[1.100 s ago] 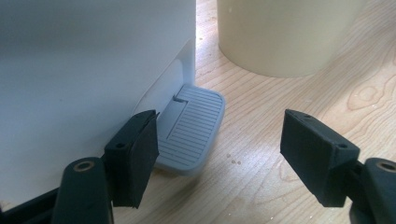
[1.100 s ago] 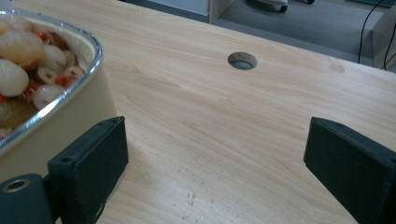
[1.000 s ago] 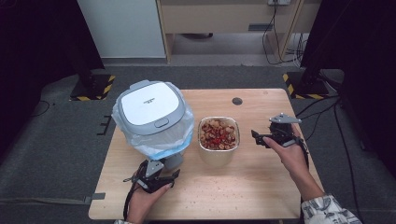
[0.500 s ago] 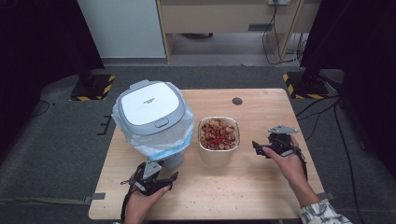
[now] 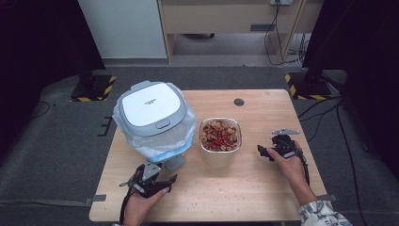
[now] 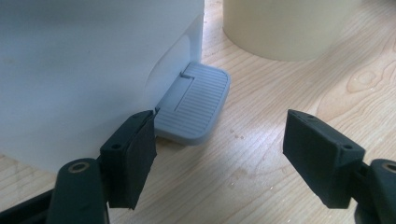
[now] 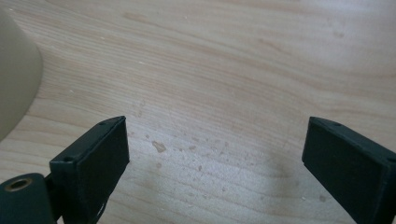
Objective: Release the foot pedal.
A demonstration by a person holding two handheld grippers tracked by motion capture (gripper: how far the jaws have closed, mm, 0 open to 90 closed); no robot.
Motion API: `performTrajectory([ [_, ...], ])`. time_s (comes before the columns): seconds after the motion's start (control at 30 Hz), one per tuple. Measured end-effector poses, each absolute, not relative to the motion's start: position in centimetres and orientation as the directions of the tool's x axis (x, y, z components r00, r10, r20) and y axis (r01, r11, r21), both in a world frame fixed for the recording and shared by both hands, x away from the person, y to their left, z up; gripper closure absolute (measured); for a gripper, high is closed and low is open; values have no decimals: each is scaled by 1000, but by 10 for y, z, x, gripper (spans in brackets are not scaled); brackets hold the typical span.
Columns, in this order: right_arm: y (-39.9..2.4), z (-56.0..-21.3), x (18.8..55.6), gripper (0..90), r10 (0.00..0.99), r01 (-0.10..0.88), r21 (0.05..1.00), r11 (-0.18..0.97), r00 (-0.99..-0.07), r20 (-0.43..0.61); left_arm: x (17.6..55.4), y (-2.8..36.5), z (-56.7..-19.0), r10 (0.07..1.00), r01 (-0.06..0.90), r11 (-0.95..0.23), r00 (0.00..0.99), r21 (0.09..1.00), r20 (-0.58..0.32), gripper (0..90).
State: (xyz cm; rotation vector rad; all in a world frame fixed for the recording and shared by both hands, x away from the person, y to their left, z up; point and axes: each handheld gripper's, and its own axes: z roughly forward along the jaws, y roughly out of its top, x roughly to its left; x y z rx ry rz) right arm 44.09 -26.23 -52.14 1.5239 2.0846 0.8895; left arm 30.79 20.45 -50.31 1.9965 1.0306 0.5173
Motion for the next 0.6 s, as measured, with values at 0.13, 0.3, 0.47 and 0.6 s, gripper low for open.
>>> performTrajectory([
  [0.13,-263,-531,441,72,949,703,685,194,-311,50,308,205,-503,814,479,-338,581,810,-4,245],
  [0.3,-257,-538,439,52,948,678,699,229,-319,-1,308,205,-503,812,477,-345,583,809,3,245],
  [0.47,-248,-540,432,39,947,664,712,227,-322,-1,309,206,-502,815,478,-340,579,810,1,244],
  [0.6,-240,-540,425,7,942,669,705,237,-335,1,309,207,-502,819,481,-340,574,808,3,244],
])
